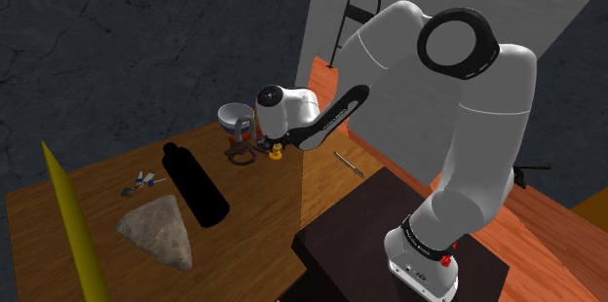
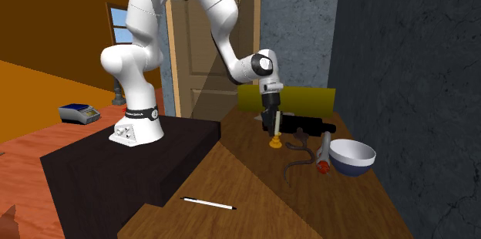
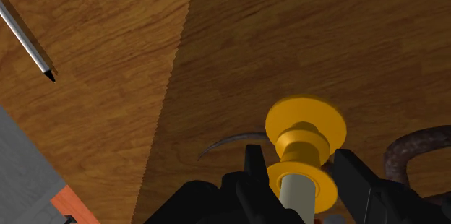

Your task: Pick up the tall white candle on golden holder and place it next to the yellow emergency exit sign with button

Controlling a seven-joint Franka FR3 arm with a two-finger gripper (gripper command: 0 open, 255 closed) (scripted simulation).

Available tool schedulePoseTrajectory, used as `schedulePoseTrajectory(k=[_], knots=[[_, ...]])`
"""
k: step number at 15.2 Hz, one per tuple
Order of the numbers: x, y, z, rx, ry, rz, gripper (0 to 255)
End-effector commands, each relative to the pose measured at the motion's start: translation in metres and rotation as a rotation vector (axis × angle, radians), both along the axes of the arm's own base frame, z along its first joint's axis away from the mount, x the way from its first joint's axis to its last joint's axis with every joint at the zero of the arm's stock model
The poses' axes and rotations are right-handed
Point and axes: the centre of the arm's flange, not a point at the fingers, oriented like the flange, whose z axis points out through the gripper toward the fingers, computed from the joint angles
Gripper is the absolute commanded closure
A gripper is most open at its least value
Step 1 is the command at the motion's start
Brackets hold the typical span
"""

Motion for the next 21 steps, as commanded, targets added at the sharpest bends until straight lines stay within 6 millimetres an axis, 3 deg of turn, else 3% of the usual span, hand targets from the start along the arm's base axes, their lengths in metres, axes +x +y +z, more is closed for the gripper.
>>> schedulePoseTrajectory(k=[1,21], knots=[[0.0,0.0,0.011,0.0,0.0,0.0,255],[0.0,0.0,0.117,0.0,0.0,0.0,255]])
